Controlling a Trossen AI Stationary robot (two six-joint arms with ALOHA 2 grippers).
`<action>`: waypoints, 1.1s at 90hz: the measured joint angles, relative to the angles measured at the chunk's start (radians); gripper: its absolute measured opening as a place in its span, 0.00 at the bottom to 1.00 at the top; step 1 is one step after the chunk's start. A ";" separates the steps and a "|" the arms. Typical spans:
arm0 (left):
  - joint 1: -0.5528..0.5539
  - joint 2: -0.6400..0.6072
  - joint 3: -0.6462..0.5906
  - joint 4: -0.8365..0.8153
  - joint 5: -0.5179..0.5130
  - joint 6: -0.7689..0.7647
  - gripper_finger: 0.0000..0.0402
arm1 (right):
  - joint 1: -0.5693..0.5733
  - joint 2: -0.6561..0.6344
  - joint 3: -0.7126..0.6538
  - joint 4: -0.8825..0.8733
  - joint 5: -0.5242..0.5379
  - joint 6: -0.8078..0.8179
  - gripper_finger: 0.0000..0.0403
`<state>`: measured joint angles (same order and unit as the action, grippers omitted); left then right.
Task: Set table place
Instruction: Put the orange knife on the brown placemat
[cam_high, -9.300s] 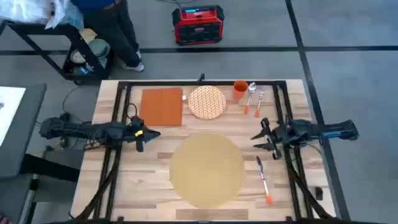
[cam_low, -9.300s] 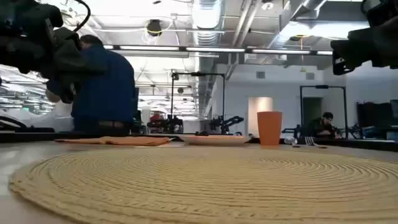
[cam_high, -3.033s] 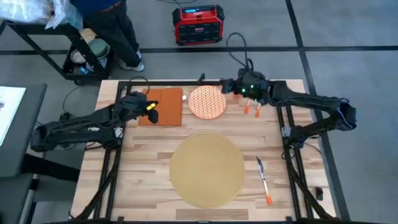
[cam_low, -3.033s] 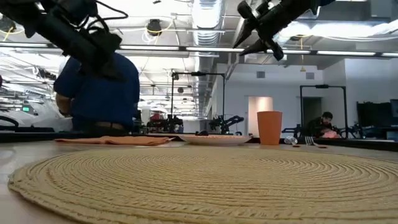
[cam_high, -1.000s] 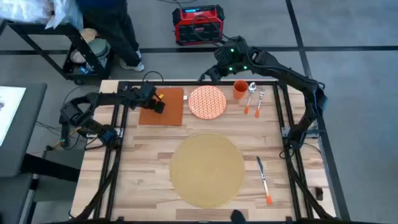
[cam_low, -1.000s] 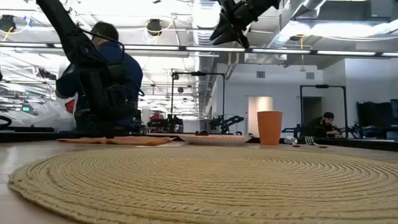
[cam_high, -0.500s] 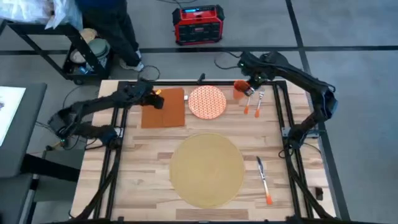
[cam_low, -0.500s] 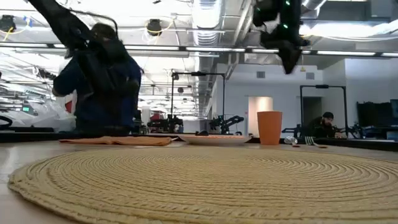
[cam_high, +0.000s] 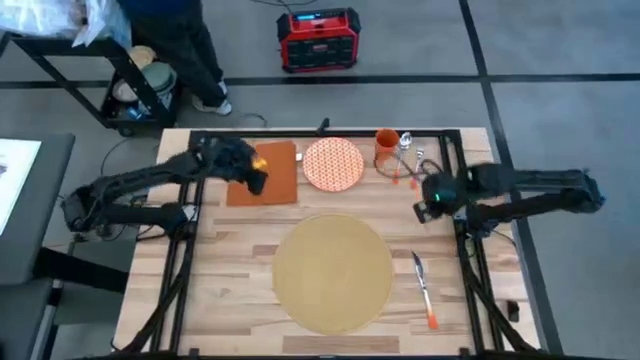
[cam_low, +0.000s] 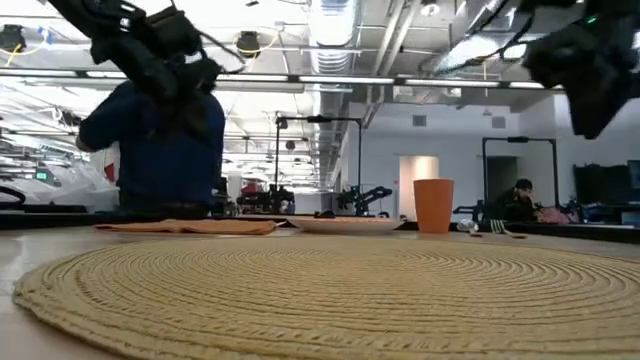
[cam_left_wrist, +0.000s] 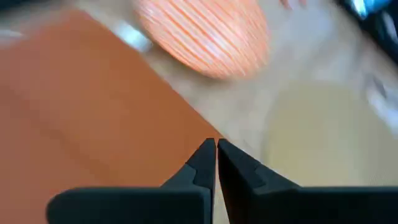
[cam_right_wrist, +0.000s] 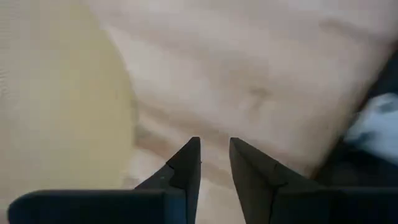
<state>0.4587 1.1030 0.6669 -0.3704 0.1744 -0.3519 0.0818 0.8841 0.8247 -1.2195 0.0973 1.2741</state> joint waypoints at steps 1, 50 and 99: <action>-0.016 0.008 0.000 0.009 0.002 -0.001 0.00 | 0.021 -0.001 -0.001 0.000 0.010 0.019 0.18; -0.409 0.372 0.001 0.477 0.235 0.023 0.00 | 0.714 0.227 -0.002 0.085 0.212 0.804 0.18; -0.537 0.387 0.000 0.498 -0.076 -0.075 0.00 | 0.875 0.711 0.164 0.335 -0.058 0.995 0.18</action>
<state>-0.0784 1.4902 0.6670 0.1281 0.0980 -0.4268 0.9564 1.5947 0.9890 -0.8846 0.0393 2.2689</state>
